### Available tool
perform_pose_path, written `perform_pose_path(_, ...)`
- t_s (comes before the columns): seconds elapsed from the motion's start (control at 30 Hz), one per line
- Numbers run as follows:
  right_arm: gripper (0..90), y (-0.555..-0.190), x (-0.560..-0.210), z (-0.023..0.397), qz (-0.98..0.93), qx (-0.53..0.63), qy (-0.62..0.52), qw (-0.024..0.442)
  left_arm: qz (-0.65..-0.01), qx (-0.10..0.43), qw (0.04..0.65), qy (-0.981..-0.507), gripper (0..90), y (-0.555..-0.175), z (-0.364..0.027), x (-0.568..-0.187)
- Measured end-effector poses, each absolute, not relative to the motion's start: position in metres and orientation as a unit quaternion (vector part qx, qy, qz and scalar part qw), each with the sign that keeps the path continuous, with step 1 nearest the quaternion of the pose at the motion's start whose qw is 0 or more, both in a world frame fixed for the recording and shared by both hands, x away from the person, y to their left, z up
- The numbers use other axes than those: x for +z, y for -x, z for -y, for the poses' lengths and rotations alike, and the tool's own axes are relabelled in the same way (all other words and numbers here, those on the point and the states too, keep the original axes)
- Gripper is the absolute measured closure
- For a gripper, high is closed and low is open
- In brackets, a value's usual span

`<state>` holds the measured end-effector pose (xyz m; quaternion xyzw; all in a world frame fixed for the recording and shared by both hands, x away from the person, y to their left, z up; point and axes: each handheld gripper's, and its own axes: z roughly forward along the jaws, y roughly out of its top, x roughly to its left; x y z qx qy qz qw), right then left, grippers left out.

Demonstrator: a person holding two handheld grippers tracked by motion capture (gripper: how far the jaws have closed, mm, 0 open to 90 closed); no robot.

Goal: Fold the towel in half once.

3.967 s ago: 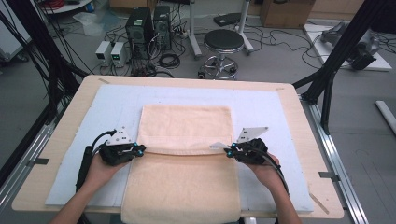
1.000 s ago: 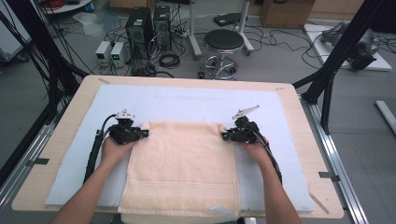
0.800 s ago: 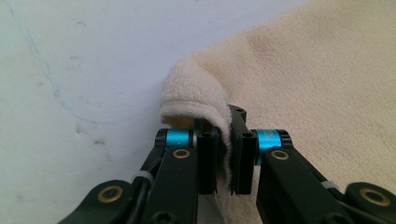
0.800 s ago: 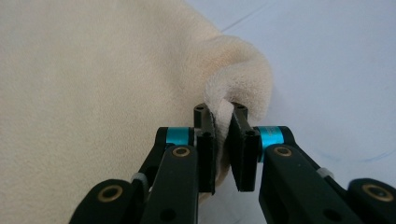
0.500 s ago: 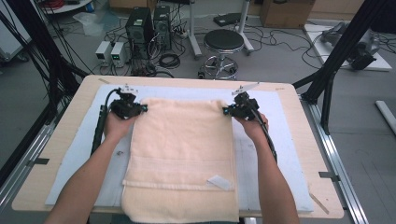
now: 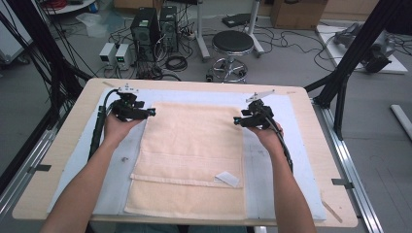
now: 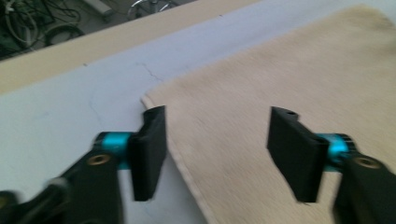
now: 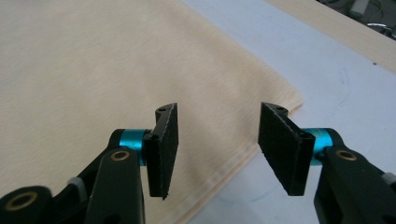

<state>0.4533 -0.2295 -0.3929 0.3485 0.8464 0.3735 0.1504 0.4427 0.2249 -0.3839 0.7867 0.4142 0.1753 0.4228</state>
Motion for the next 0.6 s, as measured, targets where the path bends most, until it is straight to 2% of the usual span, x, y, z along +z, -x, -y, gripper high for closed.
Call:
perform_pose_path(0.07, 41.6, -0.443, -0.393, 0.228, -0.845, 0.382, -0.345, 0.142, -0.406, 0.168, 0.428, -0.790, 29.2, -0.431, -0.228, -0.389)
perform_pose_path(0.2, 34.7, -0.419, -0.390, 0.225, -0.848, 0.393, -0.321, 0.153, -0.392, 0.146, 0.425, -0.803, 18.8, -0.409, -0.231, -0.395)
perform_pose_path(0.3, 31.2, -0.405, -0.390, 0.224, -0.852, 0.395, -0.308, 0.154, -0.380, 0.143, 0.433, -0.805, 18.7, -0.394, -0.230, -0.397)
perform_pose_path(0.47, 30.5, -0.379, -0.390, 0.224, -0.853, 0.404, -0.290, 0.157, -0.358, 0.132, 0.443, -0.811, 19.2, -0.367, -0.231, -0.404)
perform_pose_path(0.53, 25.7, -0.370, -0.389, 0.222, -0.862, 0.393, -0.289, 0.137, -0.345, 0.133, 0.441, -0.818, 19.3, -0.355, -0.230, -0.405)
perform_pose_path(0.6, 26.5, -0.361, -0.387, 0.218, -0.872, 0.386, -0.272, 0.131, -0.330, 0.131, 0.443, -0.823, 20.3, -0.343, -0.230, -0.406)
